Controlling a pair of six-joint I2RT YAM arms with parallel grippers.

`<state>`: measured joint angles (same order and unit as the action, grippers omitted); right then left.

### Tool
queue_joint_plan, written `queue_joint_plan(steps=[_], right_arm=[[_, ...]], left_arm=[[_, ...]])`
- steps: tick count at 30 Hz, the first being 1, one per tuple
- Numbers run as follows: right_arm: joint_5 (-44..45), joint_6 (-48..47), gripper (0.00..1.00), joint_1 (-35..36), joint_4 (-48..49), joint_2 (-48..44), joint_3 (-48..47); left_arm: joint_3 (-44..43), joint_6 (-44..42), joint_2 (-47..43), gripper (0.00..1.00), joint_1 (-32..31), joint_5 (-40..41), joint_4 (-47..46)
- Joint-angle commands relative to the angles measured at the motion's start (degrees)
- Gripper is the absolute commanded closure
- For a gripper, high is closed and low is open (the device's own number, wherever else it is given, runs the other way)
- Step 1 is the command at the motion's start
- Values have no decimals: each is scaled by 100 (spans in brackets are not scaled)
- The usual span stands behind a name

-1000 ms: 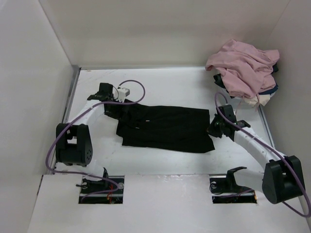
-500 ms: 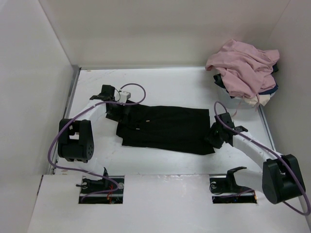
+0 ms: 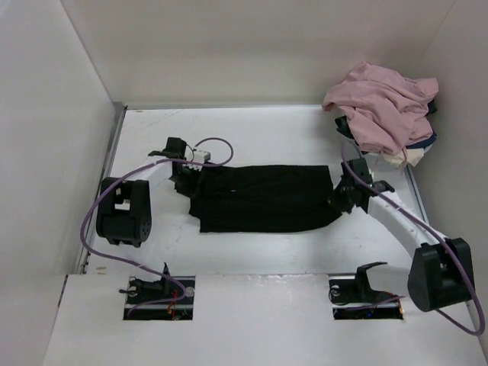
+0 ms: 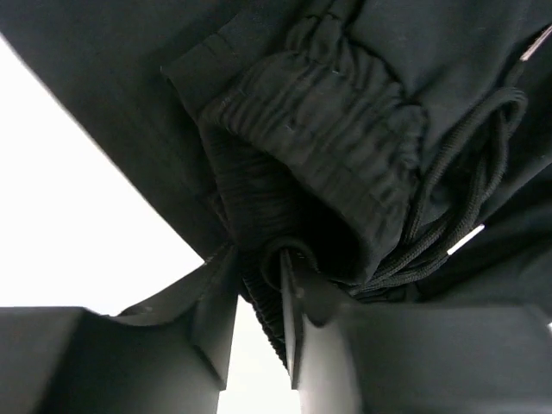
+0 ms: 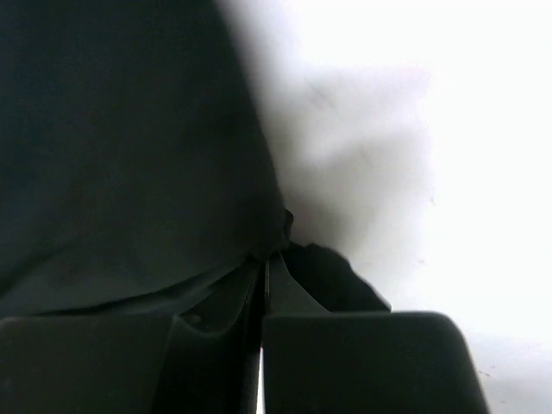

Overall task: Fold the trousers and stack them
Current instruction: Fold the trousers

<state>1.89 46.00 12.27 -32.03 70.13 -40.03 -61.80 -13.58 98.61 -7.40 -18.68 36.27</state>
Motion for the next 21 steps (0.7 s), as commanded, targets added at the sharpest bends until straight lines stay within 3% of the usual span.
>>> queue_joint_plan(steps=[1, 8, 15, 21], right_arm=[[662, -503, 100, 77, -390, -167, -1240], [1138, -847, 100, 1684, -1279, 878, -3378], [673, -1408, 100, 3398, -1771, 2845, -5741], [497, -1770, 100, 3848, -1930, 4025, -7061]], left_arm=[[-209, 84, 150, 81, -222, -382, 29], [-727, 295, 484, 80, -521, -523, -103], [-1106, 611, 756, 77, -591, -856, -270], [-896, 655, 765, 77, -530, -1103, -279]])
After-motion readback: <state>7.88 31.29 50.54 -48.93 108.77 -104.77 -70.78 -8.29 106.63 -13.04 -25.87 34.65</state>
